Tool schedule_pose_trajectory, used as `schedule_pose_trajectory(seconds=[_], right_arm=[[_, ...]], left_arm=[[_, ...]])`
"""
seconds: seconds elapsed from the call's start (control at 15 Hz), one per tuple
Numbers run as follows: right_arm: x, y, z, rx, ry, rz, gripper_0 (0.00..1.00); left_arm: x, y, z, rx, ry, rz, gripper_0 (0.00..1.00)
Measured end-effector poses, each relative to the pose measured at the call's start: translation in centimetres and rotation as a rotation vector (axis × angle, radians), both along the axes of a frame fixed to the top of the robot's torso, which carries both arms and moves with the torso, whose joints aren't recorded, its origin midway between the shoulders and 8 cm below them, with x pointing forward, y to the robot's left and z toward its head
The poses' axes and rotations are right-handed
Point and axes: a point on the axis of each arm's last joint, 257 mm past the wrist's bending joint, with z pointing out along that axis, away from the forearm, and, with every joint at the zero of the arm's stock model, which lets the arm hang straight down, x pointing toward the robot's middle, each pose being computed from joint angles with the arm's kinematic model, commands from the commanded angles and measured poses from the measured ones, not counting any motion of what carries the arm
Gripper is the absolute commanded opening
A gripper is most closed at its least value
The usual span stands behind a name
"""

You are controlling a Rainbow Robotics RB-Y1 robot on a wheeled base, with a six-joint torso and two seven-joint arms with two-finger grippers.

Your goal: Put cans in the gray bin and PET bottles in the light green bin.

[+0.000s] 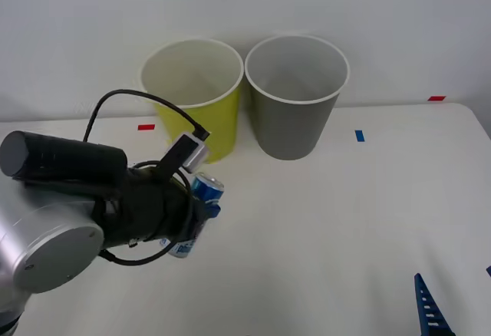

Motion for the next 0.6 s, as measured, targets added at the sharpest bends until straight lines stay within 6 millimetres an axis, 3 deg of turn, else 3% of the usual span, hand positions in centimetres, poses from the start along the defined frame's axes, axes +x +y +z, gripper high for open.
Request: schedule_pose_trajectory(seconds=[0.33,0.6], right_arm=[[0.0,0.0,0.0,0.0,0.0,0.0,1.0],[0.0,0.0,0.0,0.0,0.0,0.0,1.0]], left_arm=[[-0.8,0.7,4.7,-0.112,-0.062,-0.038,0.0],[-0.8,2.1,11.5,-0.235,-0.218,-0.051,0.0]])
